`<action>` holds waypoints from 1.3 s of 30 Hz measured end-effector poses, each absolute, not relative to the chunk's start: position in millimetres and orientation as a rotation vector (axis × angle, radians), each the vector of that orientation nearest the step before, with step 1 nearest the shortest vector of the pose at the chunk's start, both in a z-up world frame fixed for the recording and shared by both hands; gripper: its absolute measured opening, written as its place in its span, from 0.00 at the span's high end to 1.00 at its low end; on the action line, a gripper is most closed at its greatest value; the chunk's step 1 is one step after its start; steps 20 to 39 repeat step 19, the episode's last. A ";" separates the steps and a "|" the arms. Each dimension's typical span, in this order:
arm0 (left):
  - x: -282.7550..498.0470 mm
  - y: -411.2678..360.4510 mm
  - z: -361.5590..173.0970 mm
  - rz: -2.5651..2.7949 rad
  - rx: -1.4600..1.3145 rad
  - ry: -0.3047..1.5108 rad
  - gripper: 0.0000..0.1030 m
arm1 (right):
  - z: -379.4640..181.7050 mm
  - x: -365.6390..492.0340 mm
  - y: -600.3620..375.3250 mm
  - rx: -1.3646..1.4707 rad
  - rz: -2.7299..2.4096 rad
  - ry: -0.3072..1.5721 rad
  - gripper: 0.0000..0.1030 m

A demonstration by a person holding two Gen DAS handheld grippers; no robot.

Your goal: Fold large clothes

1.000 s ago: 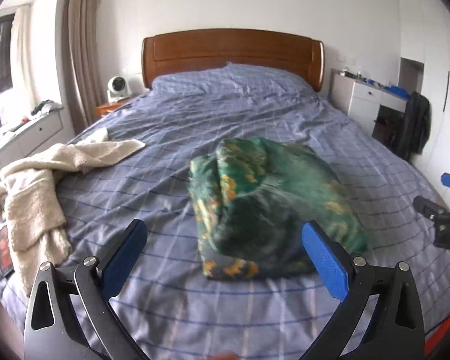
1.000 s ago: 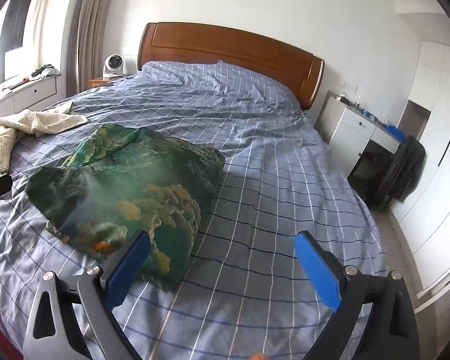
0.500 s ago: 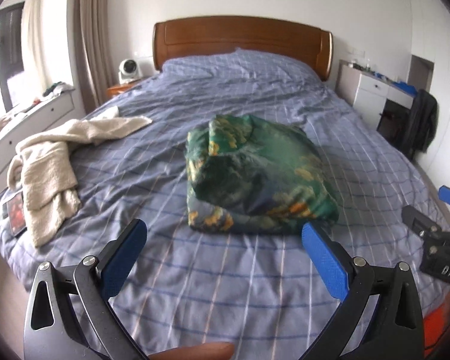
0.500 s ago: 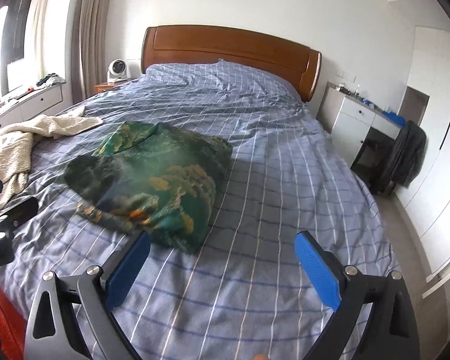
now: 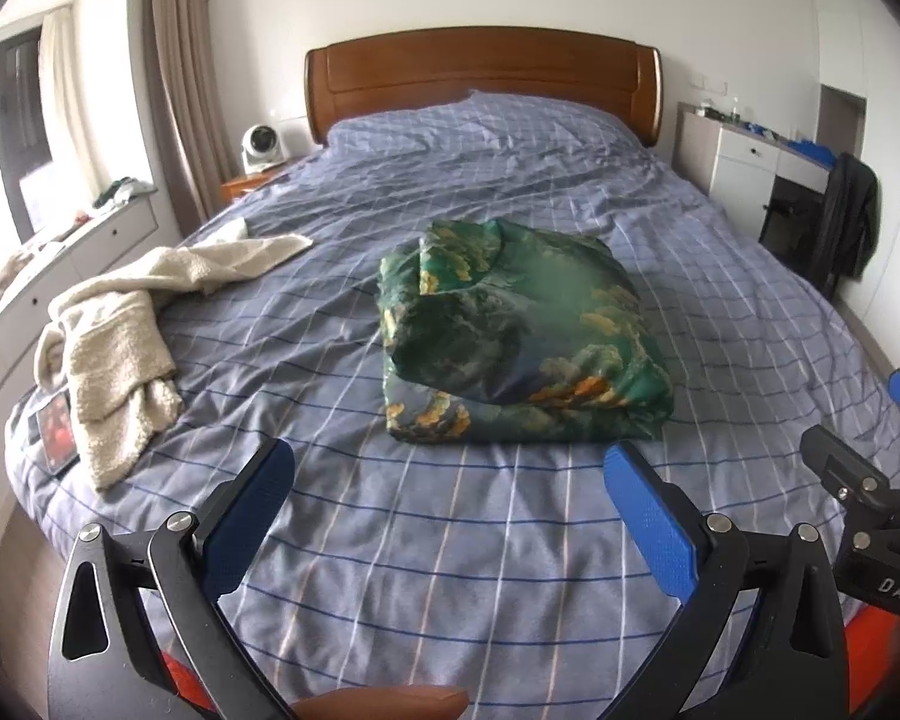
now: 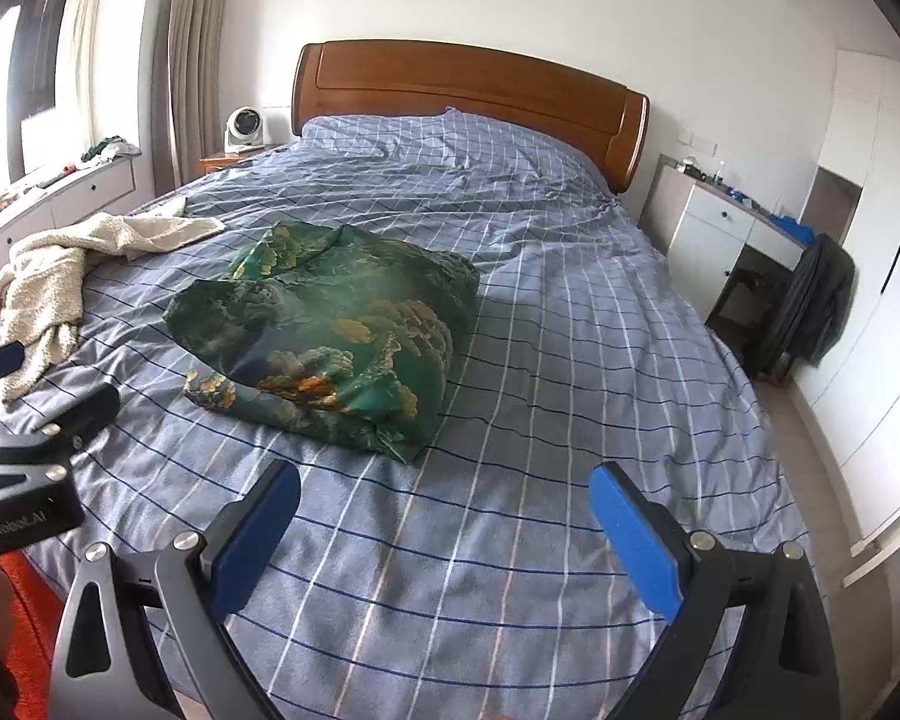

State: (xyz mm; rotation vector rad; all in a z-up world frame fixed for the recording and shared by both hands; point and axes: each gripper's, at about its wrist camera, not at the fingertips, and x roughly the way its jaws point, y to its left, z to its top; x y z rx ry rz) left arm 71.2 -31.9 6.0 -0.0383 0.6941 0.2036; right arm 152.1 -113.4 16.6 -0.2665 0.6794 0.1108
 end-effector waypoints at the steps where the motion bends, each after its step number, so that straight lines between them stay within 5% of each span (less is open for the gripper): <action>1: 71.3 -31.3 6.0 0.200 -0.043 0.695 0.01 | 16.9 151.3 -113.3 -0.268 0.107 0.676 0.04; 39: 71.5 -38.8 1.5 0.180 -0.024 0.705 0.01 | 17.2 149.4 -118.0 -0.258 0.104 0.690 0.04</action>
